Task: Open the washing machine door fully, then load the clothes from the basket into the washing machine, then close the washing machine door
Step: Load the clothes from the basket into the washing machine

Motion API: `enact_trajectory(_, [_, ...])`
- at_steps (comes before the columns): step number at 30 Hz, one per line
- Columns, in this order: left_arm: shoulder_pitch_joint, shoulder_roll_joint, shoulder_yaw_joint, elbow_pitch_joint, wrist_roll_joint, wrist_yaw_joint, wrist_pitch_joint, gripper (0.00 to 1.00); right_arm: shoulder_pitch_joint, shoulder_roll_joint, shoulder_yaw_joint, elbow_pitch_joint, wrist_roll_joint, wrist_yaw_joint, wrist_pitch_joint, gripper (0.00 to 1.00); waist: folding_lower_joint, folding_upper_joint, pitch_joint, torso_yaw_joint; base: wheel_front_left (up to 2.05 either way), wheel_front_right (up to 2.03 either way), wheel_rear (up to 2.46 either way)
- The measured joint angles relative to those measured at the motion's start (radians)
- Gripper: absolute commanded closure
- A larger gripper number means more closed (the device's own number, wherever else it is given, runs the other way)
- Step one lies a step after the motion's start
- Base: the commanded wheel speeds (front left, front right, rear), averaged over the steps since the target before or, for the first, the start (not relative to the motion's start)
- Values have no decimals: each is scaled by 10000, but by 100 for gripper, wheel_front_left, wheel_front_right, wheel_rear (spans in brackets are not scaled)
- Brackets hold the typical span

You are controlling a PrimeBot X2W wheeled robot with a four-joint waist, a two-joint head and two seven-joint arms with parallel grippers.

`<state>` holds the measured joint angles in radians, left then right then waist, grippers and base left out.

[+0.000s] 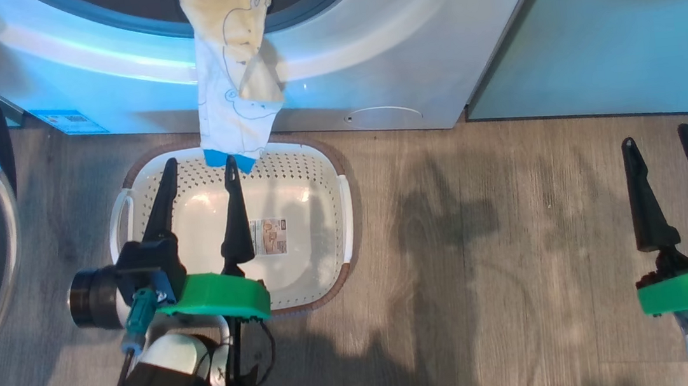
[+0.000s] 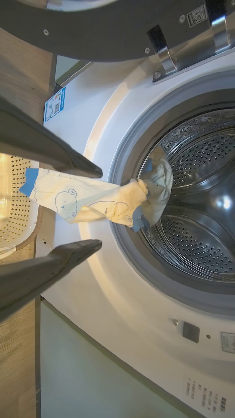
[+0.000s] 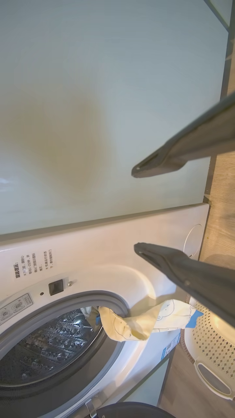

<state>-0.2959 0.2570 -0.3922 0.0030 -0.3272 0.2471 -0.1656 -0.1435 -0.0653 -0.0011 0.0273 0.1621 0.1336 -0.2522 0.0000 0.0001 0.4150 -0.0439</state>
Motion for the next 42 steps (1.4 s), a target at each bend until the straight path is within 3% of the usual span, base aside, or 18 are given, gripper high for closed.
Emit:
enact_trajectory(14, [-121,-19,-25,548,-378,-6,188,0,-60,-6,138,-12,-25,0,0,0,0,0,316,-52,0,0,0])
enact_trajectory(23, [-1531,-278,-8,1873,-934,-94,437,0,-526,-12,336,-29,98,0,0,0,1,0,984,-334,0,0,0])
enact_trajectory(34, [-3908,-263,286,4282,-1254,-796,437,0,-1143,0,614,-31,337,0,-2,0,2,-1,2042,-953,0,0,0])
enact_trajectory(42, [-5224,-194,493,5728,-1526,-1072,696,0,-1371,38,782,-12,554,0,0,0,2,-1,2586,-1350,0,0,0])
